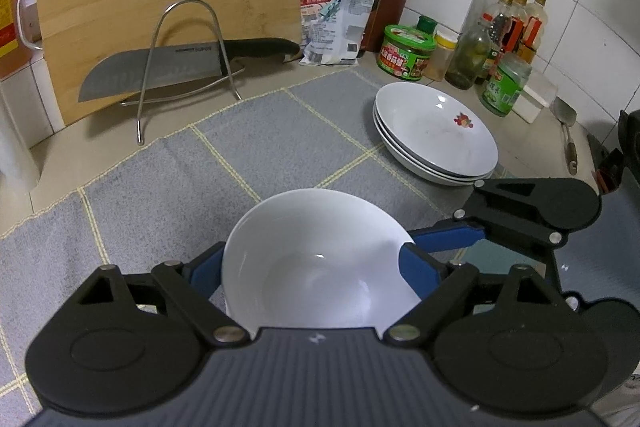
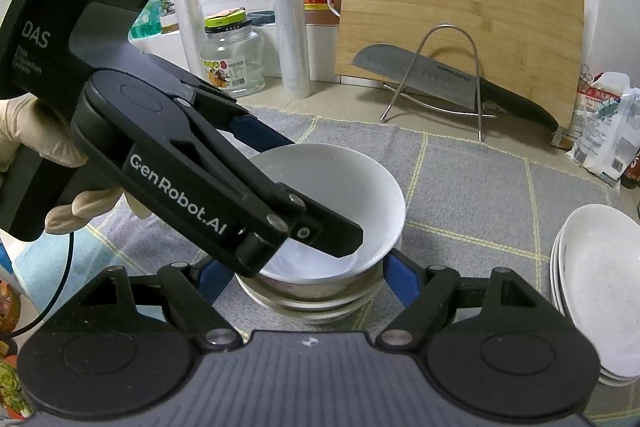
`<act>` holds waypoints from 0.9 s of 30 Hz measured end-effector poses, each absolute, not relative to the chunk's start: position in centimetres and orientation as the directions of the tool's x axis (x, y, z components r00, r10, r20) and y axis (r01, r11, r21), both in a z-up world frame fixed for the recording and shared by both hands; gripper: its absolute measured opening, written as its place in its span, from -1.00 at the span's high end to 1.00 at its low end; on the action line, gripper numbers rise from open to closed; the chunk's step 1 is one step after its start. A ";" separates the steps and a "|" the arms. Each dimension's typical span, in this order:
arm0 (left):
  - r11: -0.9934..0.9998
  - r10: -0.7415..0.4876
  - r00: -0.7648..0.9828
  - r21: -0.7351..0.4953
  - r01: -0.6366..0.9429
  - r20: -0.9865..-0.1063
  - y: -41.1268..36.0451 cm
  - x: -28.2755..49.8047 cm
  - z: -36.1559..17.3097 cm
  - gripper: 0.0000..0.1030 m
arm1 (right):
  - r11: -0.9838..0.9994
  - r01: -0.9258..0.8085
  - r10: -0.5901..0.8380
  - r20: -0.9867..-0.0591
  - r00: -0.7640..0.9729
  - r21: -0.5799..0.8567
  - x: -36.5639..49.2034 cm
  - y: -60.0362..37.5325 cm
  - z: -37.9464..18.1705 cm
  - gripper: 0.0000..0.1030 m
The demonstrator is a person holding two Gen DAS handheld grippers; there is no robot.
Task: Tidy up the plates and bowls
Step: 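Lower the white bowl into the nested bowls and open the left tool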
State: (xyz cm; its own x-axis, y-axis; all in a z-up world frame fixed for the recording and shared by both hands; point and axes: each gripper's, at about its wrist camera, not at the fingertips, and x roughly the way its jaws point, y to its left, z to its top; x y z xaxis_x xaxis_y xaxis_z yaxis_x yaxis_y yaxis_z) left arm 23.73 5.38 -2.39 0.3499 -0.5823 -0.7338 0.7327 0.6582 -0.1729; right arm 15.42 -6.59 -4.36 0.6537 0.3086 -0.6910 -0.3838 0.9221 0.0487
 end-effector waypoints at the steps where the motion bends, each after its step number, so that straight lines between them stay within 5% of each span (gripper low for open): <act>1: 0.658 -0.584 0.349 -0.175 0.732 -0.733 5.4 23.7 -2.4 -0.76 | 0.922 -0.385 0.309 -0.691 0.654 0.048 15.5 -6.6 -4.4 -0.64; 7: 0.671 -0.580 0.374 -0.164 0.724 -0.724 5.9 23.7 -2.2 -0.78 | 0.923 -0.381 0.323 -0.660 0.678 0.060 15.2 -7.0 -3.8 -1.00; 27: 0.781 -0.552 0.506 -0.198 0.592 -0.663 12.5 21.5 -1.5 -0.85 | 0.935 -0.348 0.304 -0.644 0.702 0.062 15.6 -8.3 -3.9 -1.00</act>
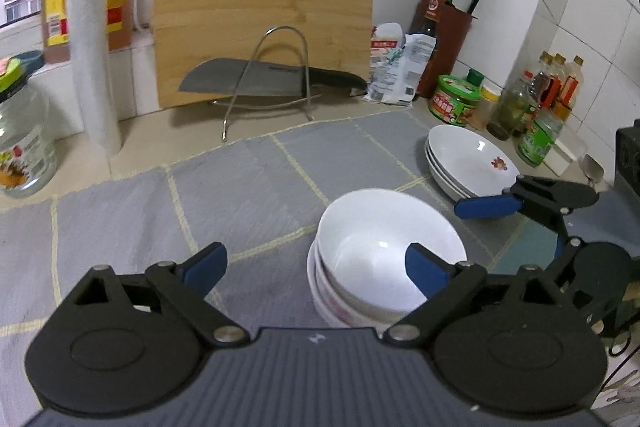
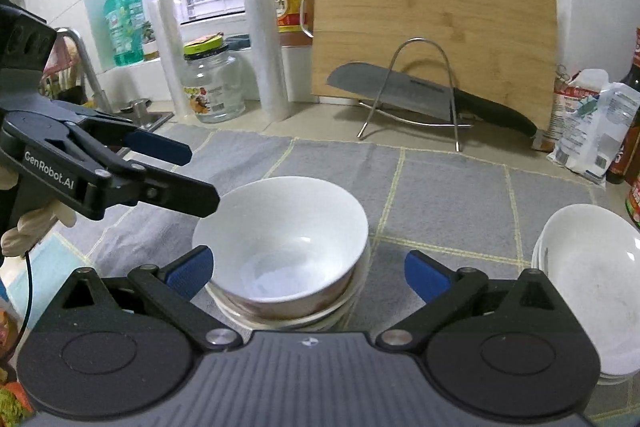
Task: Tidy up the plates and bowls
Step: 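Lower the white bowl into the nested bowls and open the left tool, then grip the three-bowl stack with the left tool while the right tool grips its other side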
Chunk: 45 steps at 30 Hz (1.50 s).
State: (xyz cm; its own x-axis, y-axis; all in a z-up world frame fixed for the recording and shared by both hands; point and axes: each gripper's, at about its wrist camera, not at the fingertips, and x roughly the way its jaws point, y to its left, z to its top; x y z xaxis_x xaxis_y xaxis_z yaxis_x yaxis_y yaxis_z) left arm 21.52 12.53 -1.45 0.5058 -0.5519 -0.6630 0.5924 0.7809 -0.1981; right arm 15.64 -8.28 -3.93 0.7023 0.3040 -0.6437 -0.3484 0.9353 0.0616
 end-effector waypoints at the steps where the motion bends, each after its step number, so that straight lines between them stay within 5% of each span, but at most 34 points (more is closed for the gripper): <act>1: 0.784 -0.549 0.510 -0.196 0.590 -0.662 12.7 21.2 -1.5 -0.85 | 0.934 -0.355 0.302 -0.640 0.706 0.049 15.4 -8.3 -3.9 -1.00; 8: 0.785 -0.528 0.519 -0.152 0.601 -0.673 13.6 18.3 -2.3 -0.85 | 0.898 -0.438 0.370 -0.621 0.690 0.048 13.8 -10.2 -3.0 -1.00; 27: 0.575 -0.565 0.308 -0.098 0.813 -0.765 9.5 20.7 -9.4 -0.95 | 0.863 -0.497 0.217 -0.821 0.527 -0.090 17.6 -8.8 -9.8 -1.00; 45: 0.567 -0.567 0.397 0.007 0.823 -0.721 9.1 19.4 -10.4 -1.00 | 0.695 -0.718 0.412 -0.799 0.437 -0.034 19.1 -10.0 -10.8 -1.00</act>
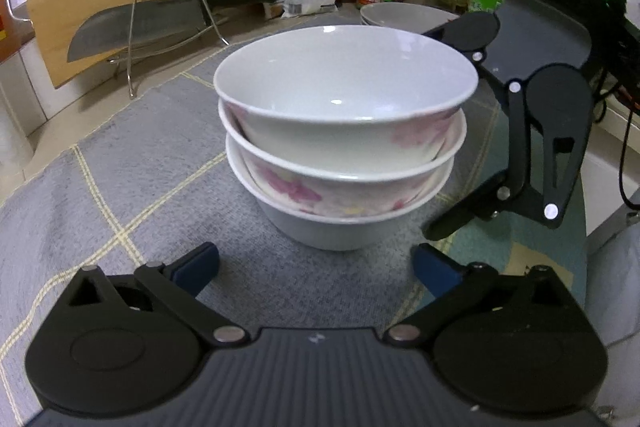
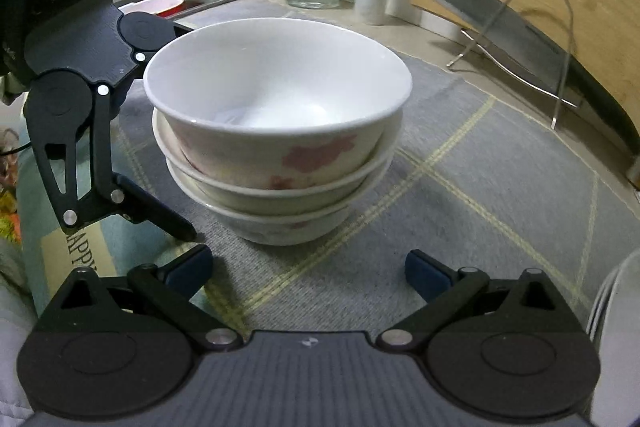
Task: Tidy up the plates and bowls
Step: 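Grip the three-bowl stack with the left tool while the right tool grips its other side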
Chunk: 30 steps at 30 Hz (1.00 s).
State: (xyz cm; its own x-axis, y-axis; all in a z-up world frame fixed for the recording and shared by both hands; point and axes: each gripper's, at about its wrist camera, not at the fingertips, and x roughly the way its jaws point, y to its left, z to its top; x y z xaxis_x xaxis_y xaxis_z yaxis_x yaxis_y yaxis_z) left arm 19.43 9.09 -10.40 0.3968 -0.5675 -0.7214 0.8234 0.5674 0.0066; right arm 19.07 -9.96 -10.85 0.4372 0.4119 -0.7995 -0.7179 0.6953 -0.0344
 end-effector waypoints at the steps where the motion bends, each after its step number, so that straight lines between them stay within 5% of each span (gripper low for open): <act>1: 0.566 -0.567 0.395 0.006 0.824 -0.723 9.1 19.4 -10.4 -1.00 | 0.687 -0.725 0.414 -0.802 0.431 -0.034 19.3 -9.9 -10.8 -1.00; 16: 0.413 -0.639 0.303 0.017 0.911 -0.707 8.5 20.3 -8.8 -0.96 | 0.542 -0.839 0.488 -0.794 0.363 -0.050 20.8 -9.3 -8.3 -0.87; 24: 0.371 -0.663 0.242 -0.031 0.928 -0.708 8.5 21.6 -8.5 -0.65 | 0.514 -0.858 0.505 -0.803 0.316 -0.015 21.2 -9.4 -8.1 -0.66; 30: 0.349 -0.663 0.224 -0.030 0.937 -0.714 8.3 21.8 -8.4 -0.62 | 0.516 -0.857 0.503 -0.806 0.313 -0.010 21.1 -9.4 -7.9 -0.62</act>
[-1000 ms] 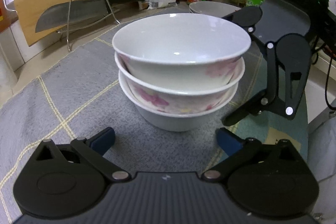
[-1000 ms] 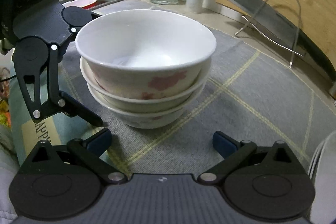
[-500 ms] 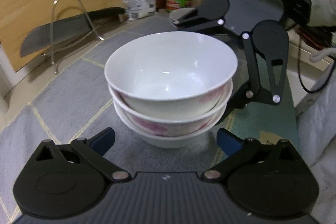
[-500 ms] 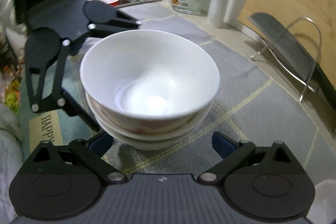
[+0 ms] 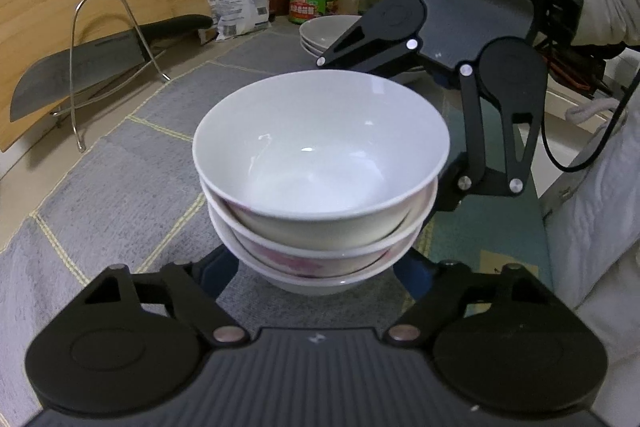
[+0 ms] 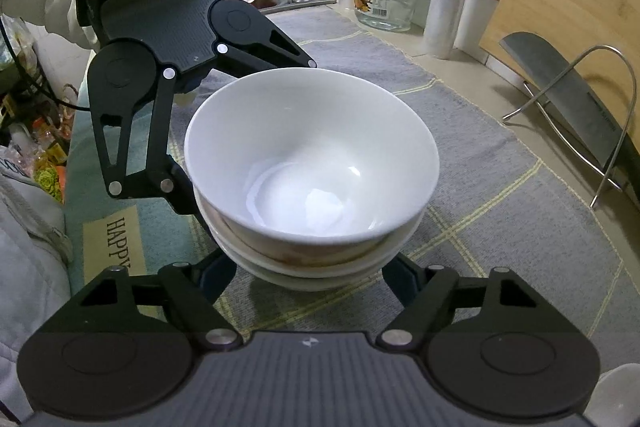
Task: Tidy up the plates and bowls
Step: 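Grip the three-bowl stack with the left tool while the right tool grips its other side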
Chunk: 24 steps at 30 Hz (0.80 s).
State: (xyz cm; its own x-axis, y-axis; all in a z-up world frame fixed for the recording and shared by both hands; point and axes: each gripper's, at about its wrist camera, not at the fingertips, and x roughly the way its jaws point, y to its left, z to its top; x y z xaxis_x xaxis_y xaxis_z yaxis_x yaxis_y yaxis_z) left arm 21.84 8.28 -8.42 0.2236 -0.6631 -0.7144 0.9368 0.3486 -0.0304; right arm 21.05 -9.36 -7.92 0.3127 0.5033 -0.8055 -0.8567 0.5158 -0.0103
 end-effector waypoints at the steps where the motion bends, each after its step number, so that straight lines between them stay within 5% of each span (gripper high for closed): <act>1: 0.344 -0.663 0.220 -0.031 0.938 -0.715 8.3 22.0 -8.4 -0.62 | 0.515 -0.857 0.503 -0.806 0.311 -0.009 21.0 -9.4 -7.9 -0.62; 24: 0.299 -0.662 0.186 -0.029 0.954 -0.726 8.0 22.7 -8.5 -0.62 | 0.522 -0.853 0.478 -0.821 0.311 -0.019 21.1 -8.8 -7.8 -0.62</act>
State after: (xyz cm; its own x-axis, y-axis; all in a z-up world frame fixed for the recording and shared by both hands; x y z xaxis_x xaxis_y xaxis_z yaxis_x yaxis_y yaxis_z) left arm 22.67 7.96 -8.48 0.1857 -0.6620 -0.7262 0.9539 0.2989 -0.0285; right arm 21.13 -8.83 -7.82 0.3108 0.4784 -0.8213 -0.8528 0.5219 -0.0187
